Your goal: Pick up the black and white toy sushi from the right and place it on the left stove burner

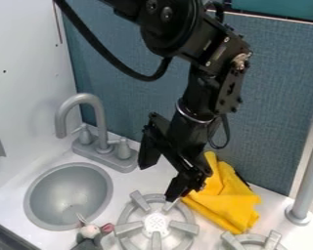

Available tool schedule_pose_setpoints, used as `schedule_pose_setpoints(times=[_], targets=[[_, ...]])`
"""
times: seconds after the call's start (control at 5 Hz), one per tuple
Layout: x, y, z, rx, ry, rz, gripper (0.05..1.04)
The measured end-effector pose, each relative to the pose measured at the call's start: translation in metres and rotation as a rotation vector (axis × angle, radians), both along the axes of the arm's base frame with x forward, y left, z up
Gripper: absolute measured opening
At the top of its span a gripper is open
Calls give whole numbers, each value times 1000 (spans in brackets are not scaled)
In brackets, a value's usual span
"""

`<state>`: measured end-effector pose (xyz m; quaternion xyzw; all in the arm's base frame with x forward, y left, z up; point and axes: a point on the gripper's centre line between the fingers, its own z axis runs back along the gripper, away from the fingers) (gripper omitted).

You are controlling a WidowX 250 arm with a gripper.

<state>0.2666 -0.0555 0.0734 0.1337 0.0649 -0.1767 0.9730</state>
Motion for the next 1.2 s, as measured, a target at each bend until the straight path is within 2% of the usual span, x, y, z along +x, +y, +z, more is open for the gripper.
schedule_pose_setpoints(times=[0.2,0.4,0.6,1.0,1.2], targets=[[-1,0,-8,4,28,3,1001],[19,-23,-25,0,53,35,1001],[35,-61,-38,10,77,-49,1001],[60,-101,-70,-79,167,-184,1001],[57,-114,-89,-185,143,-251,1001]])
